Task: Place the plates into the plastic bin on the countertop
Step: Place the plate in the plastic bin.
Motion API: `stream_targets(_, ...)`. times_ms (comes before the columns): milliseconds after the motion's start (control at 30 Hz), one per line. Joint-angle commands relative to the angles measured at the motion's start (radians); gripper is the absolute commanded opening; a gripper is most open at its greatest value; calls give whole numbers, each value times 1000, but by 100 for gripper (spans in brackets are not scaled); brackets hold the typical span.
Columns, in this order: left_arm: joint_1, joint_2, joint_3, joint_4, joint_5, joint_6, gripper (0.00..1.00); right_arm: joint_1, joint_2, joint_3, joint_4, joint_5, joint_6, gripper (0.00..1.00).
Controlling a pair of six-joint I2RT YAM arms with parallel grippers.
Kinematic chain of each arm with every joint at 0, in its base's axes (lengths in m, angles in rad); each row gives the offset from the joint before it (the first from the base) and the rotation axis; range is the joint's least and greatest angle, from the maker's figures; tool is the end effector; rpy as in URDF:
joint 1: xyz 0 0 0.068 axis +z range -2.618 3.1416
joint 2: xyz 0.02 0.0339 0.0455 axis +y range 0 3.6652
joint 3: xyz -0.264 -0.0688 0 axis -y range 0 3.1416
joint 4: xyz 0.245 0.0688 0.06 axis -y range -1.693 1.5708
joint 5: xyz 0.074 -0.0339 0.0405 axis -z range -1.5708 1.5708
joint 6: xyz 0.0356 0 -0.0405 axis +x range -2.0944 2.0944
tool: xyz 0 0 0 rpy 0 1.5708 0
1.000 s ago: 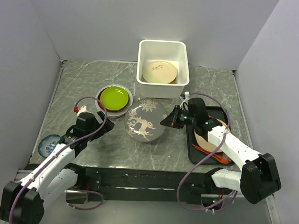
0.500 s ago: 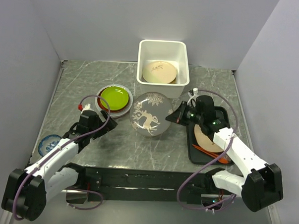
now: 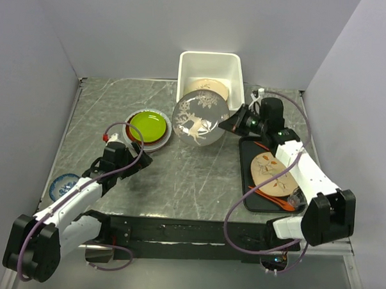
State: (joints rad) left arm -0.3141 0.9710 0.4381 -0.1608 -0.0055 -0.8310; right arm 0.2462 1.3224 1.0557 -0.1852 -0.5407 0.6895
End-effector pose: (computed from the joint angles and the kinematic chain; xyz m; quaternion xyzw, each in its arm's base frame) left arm 0.1872 -0.0606 0.1886 -0.2325 0.8750 -0.2280 0.3583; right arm 0.2877 0.0912 0.3171 0.0413 0.8279 0.4327 0.3544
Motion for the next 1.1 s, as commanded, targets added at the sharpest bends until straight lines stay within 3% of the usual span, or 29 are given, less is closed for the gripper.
stream_targets(0, -5, 14, 25, 43, 16, 21, 99, -19, 30, 197, 121, -58, 22, 0)
stream_targets(533, -3, -11, 47, -2, -28, 15, 99, -67, 256, 480, 116, -67, 51, 0)
stream_targets(1067, -5, 21, 79, -32, -57, 44, 99, -94, 524, 871, 29, -70, 94, 0)
